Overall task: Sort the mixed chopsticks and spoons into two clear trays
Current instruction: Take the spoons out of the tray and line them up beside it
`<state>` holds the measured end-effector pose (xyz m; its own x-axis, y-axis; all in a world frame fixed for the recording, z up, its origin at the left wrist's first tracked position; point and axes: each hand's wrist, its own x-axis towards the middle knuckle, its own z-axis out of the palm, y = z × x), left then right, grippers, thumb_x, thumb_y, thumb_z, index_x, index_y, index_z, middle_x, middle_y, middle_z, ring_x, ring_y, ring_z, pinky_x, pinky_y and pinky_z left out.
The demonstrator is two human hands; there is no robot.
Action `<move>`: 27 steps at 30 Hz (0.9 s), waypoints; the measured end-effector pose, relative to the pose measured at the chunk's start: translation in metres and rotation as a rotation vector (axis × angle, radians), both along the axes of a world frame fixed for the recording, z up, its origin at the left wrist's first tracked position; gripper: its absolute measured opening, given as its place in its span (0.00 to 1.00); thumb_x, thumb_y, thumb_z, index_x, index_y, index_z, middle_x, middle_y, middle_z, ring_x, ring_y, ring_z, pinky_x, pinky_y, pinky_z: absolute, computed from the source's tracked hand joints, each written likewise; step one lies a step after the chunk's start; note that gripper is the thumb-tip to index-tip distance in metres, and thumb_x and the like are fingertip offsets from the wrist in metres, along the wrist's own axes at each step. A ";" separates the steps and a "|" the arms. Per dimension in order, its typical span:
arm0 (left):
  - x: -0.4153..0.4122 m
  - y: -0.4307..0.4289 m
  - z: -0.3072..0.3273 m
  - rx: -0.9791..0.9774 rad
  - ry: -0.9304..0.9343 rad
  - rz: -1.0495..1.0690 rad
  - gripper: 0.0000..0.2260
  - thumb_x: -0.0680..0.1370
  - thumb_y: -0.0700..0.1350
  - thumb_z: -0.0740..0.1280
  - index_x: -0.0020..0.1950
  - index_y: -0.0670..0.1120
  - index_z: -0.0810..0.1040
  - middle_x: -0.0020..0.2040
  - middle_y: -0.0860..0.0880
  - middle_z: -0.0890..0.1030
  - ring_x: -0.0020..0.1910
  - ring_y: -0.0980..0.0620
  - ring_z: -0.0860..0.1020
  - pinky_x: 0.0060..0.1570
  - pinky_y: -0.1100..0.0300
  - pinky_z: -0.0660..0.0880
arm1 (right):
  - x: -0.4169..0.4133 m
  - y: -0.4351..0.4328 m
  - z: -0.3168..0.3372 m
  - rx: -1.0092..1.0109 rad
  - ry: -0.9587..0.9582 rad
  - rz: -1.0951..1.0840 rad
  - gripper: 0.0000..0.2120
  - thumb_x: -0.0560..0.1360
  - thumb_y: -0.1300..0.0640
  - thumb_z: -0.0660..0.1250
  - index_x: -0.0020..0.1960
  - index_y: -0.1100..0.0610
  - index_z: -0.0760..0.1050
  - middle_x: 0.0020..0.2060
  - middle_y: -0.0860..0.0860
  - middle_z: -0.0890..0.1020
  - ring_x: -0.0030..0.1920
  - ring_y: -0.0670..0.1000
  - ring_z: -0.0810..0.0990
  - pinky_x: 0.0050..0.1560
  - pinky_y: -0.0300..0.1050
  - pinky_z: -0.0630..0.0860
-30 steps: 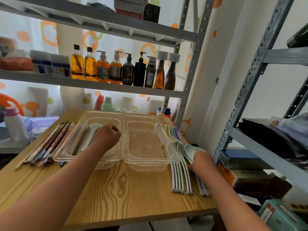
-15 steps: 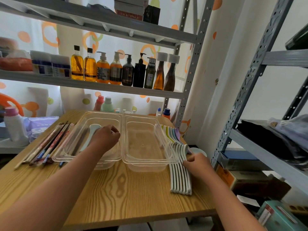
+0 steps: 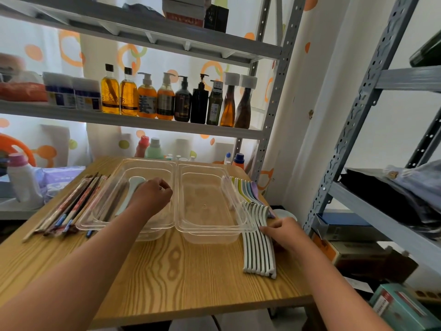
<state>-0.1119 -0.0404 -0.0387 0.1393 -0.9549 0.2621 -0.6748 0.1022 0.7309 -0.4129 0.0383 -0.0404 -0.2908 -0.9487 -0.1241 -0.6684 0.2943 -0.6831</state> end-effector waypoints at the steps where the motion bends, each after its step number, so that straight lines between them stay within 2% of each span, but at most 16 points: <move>1: 0.000 0.000 0.000 0.001 -0.008 -0.002 0.02 0.76 0.43 0.65 0.47 0.47 0.75 0.41 0.50 0.80 0.46 0.48 0.80 0.50 0.55 0.76 | -0.001 0.000 0.000 0.000 0.013 0.005 0.10 0.73 0.51 0.69 0.44 0.58 0.79 0.43 0.53 0.82 0.46 0.53 0.81 0.54 0.52 0.78; 6: 0.000 0.001 0.000 0.013 -0.030 -0.010 0.03 0.76 0.44 0.65 0.49 0.46 0.76 0.41 0.50 0.79 0.47 0.48 0.79 0.52 0.53 0.76 | -0.001 0.003 -0.002 -0.004 0.006 0.007 0.08 0.74 0.51 0.69 0.40 0.55 0.78 0.42 0.52 0.81 0.46 0.52 0.81 0.53 0.49 0.78; 9: 0.000 0.001 0.000 0.011 -0.022 0.002 0.06 0.76 0.44 0.66 0.51 0.44 0.77 0.42 0.49 0.80 0.47 0.48 0.79 0.52 0.53 0.76 | -0.001 0.002 -0.003 -0.016 -0.003 -0.006 0.09 0.74 0.51 0.69 0.44 0.56 0.80 0.44 0.54 0.82 0.46 0.52 0.80 0.54 0.51 0.77; 13: 0.000 0.001 -0.001 0.018 -0.030 0.006 0.06 0.77 0.44 0.65 0.51 0.44 0.77 0.43 0.48 0.80 0.47 0.48 0.80 0.52 0.53 0.76 | -0.001 0.002 -0.004 -0.027 -0.036 -0.030 0.11 0.74 0.50 0.68 0.44 0.59 0.80 0.44 0.56 0.83 0.47 0.55 0.81 0.56 0.55 0.77; 17: -0.001 0.001 0.000 0.014 -0.023 0.017 0.06 0.77 0.43 0.65 0.51 0.43 0.77 0.44 0.47 0.81 0.47 0.48 0.80 0.50 0.54 0.76 | -0.004 0.003 -0.005 -0.068 -0.041 -0.065 0.13 0.76 0.49 0.65 0.48 0.59 0.80 0.41 0.53 0.80 0.47 0.53 0.79 0.52 0.50 0.77; 20: -0.002 0.001 0.002 0.025 -0.010 0.033 0.05 0.77 0.43 0.65 0.50 0.44 0.77 0.43 0.47 0.81 0.47 0.48 0.80 0.48 0.56 0.74 | -0.004 0.004 -0.005 -0.137 -0.002 -0.083 0.16 0.76 0.48 0.66 0.55 0.59 0.79 0.46 0.53 0.81 0.48 0.52 0.78 0.44 0.44 0.73; 23: -0.002 0.002 0.003 0.022 0.003 0.032 0.05 0.77 0.44 0.64 0.49 0.44 0.77 0.44 0.46 0.82 0.47 0.48 0.79 0.48 0.56 0.74 | 0.002 0.004 -0.001 -0.275 0.009 -0.107 0.18 0.75 0.49 0.67 0.59 0.59 0.77 0.53 0.54 0.81 0.53 0.53 0.78 0.49 0.46 0.74; 25: -0.003 0.002 0.003 0.031 0.036 0.020 0.05 0.77 0.43 0.64 0.49 0.43 0.78 0.44 0.46 0.82 0.46 0.48 0.79 0.46 0.56 0.73 | 0.010 0.004 0.006 -0.362 -0.002 -0.082 0.16 0.75 0.50 0.67 0.58 0.58 0.77 0.52 0.54 0.82 0.51 0.51 0.78 0.51 0.46 0.76; 27: -0.002 0.001 0.005 0.047 0.148 0.009 0.07 0.78 0.42 0.64 0.50 0.40 0.79 0.43 0.46 0.82 0.44 0.49 0.78 0.44 0.57 0.73 | 0.022 0.003 0.014 -0.409 -0.012 -0.007 0.14 0.75 0.50 0.68 0.56 0.57 0.78 0.51 0.53 0.82 0.48 0.49 0.78 0.50 0.44 0.76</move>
